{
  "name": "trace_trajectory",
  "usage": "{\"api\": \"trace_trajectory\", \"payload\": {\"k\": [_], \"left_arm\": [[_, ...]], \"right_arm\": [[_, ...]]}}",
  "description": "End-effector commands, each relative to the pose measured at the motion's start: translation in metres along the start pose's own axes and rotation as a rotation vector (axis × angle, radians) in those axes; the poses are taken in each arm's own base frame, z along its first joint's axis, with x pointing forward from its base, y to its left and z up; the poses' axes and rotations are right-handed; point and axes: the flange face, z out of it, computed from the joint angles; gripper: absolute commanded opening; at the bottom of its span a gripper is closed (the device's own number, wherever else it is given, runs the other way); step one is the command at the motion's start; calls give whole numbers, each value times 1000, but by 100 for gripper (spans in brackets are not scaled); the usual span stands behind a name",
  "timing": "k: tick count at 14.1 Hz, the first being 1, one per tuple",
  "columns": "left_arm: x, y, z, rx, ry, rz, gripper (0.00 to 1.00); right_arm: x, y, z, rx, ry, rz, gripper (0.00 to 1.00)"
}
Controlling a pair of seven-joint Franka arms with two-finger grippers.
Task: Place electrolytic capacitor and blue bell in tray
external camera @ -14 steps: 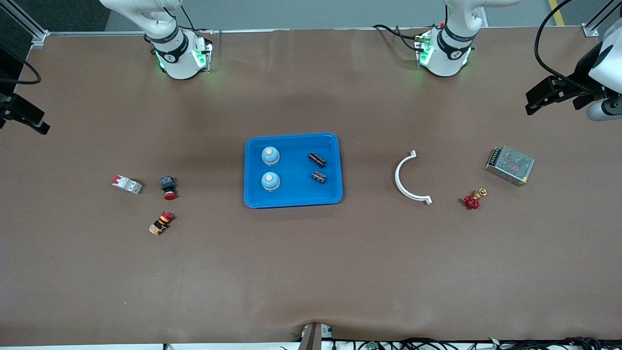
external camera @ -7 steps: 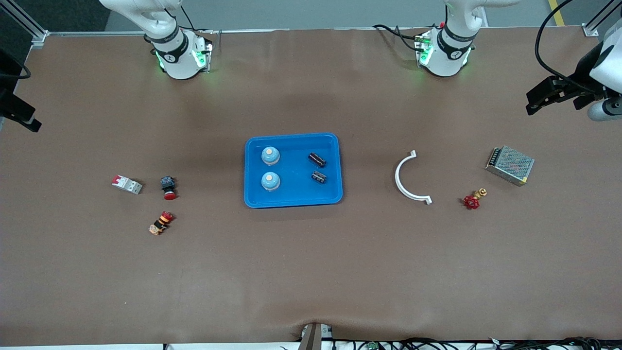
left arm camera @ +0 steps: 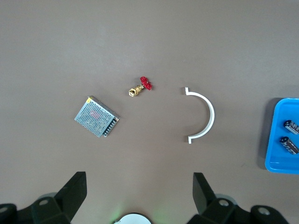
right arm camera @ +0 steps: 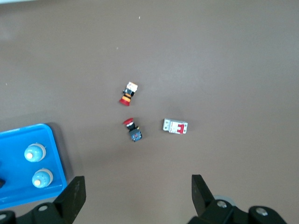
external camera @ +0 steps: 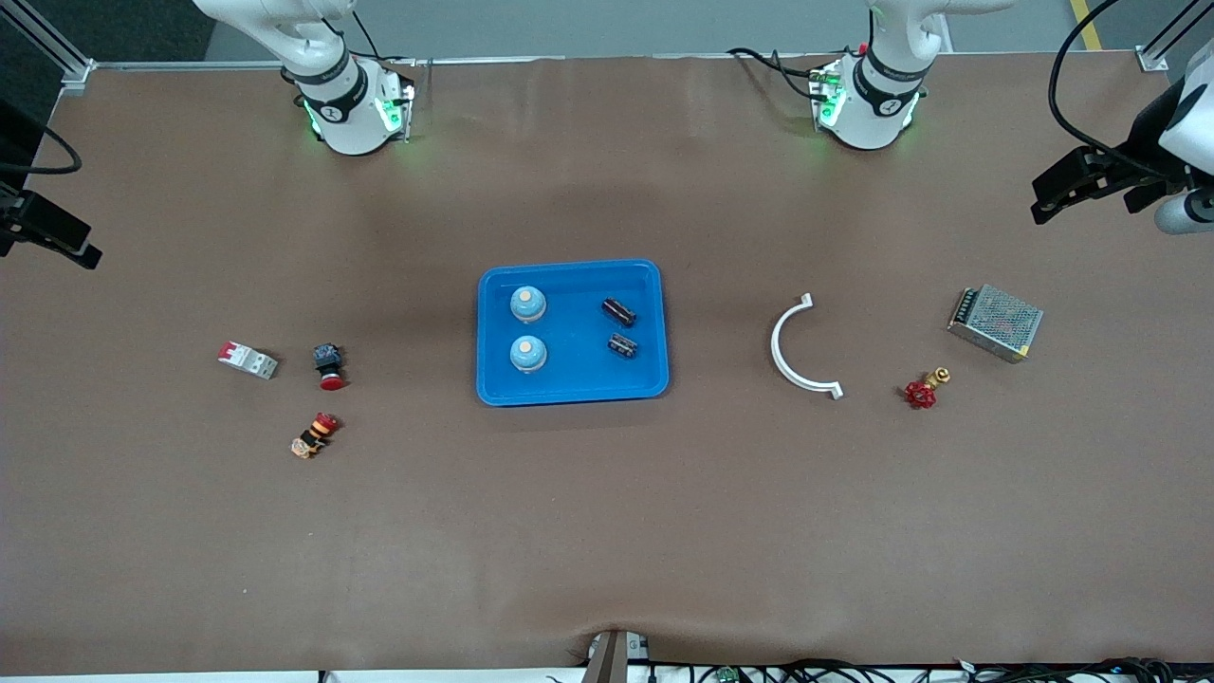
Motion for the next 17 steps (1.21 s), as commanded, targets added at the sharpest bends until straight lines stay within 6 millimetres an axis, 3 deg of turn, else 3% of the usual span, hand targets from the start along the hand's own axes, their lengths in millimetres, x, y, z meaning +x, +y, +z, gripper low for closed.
{"api": "trace_trajectory", "payload": {"k": [1, 7, 17], "left_arm": [[-5, -1, -8, -4, 4, 16, 100], [-5, -3, -8, -7, 3, 16, 100], [-7, -2, -10, -12, 7, 21, 100]], "right_arm": [[0, -15, 3, 19, -37, -9, 100], [-3, -31, 8, 53, -60, -100, 100], [-2, -30, 10, 55, -57, -100, 100]]}}
